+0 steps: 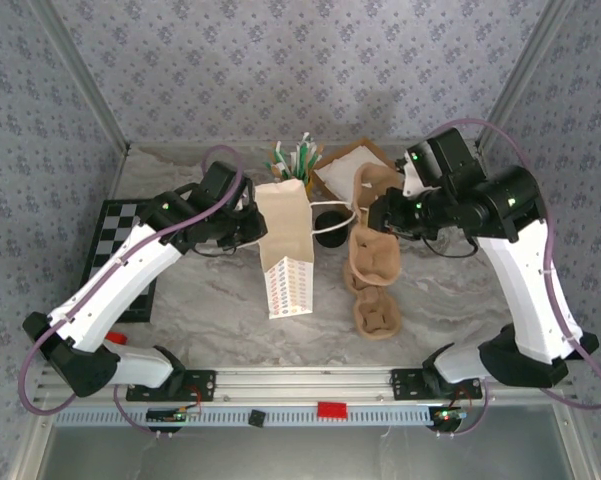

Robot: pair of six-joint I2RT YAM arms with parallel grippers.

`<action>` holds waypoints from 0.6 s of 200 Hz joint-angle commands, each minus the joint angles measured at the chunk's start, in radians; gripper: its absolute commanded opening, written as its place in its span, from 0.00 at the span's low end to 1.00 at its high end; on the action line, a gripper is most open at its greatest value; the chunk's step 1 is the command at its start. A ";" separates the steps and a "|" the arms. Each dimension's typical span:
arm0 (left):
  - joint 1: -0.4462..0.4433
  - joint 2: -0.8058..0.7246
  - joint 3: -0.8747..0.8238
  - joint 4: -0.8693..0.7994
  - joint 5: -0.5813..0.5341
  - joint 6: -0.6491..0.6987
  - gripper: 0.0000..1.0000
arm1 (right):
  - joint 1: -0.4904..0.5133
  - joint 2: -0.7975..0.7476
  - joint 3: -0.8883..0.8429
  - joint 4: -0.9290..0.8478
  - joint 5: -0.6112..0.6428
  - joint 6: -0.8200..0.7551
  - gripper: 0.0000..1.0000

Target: Pack the takeout coffee

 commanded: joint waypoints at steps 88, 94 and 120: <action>0.004 -0.007 0.048 -0.029 0.008 0.041 0.00 | 0.176 0.180 0.130 0.198 0.024 0.118 0.26; 0.005 -0.010 0.050 -0.029 0.007 0.037 0.00 | 0.183 0.190 0.130 0.211 0.025 0.123 0.26; 0.002 -0.021 0.052 -0.011 0.013 0.026 0.00 | 0.204 0.247 0.147 0.246 0.047 0.140 0.26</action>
